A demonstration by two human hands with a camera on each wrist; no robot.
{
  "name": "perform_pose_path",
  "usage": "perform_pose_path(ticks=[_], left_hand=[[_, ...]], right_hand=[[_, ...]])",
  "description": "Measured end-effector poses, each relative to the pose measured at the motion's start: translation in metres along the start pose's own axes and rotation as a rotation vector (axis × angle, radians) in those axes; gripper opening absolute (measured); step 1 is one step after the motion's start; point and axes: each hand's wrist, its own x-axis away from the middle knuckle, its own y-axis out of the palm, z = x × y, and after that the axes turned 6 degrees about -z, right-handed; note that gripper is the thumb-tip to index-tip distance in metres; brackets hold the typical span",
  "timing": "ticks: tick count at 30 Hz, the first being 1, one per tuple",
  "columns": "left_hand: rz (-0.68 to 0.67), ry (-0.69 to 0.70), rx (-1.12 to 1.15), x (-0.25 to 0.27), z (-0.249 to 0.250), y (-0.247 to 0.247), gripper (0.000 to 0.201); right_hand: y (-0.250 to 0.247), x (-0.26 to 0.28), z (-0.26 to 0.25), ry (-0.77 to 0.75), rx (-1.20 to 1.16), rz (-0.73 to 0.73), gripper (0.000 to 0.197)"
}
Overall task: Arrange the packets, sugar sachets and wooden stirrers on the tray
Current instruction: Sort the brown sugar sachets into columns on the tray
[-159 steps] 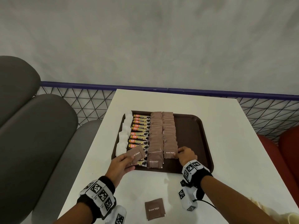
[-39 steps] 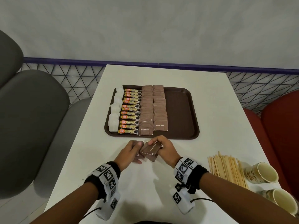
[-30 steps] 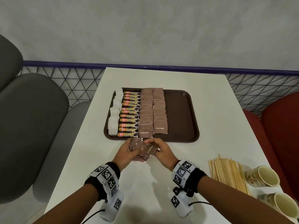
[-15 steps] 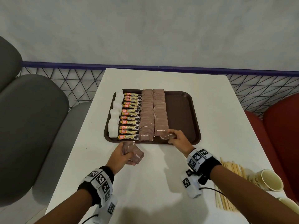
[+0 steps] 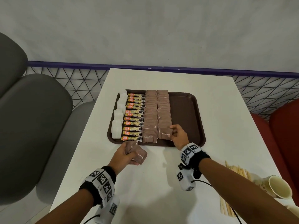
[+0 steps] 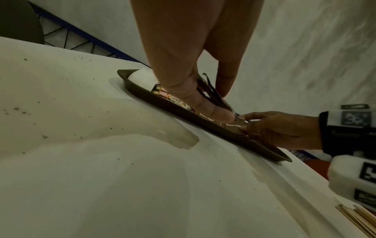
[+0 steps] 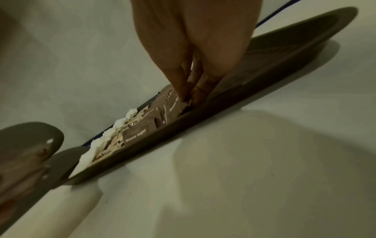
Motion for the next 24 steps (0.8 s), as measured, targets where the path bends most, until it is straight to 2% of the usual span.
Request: perform_pose_path(ticks=[7,11,14,16,18,21,24], left_hand=[[-0.017,0.035,0.020,0.001,0.005,0.000,0.040],[-0.020,0.053,0.003,0.001,0.005,-0.002,0.038],[-0.010,0.074,-0.011,-0.001,0.005,-0.002,0.040],[-0.003,0.085,-0.010,-0.001,0.005,-0.001,0.043],[-0.004,0.092,-0.006,-0.002,0.004,0.000,0.043],[-0.019,0.102,-0.030,-0.001,0.005,0.001,0.050],[-0.020,0.100,-0.054,0.000,0.006,0.002,0.047]], right_hand=[[0.007,-0.008,-0.007,0.019,0.068,0.046,0.025],[0.005,0.002,-0.011,-0.054,0.187,0.126,0.035],[0.009,0.013,-0.021,-0.135,0.145,0.131,0.033],[0.017,0.022,-0.028,-0.161,0.033,0.030,0.023],[0.027,0.032,-0.030,-0.193,-0.066,-0.130,0.016],[0.037,0.046,-0.035,-0.242,-0.134,-0.352,0.024],[0.046,0.051,-0.039,-0.240,-0.158,-0.457,0.034]])
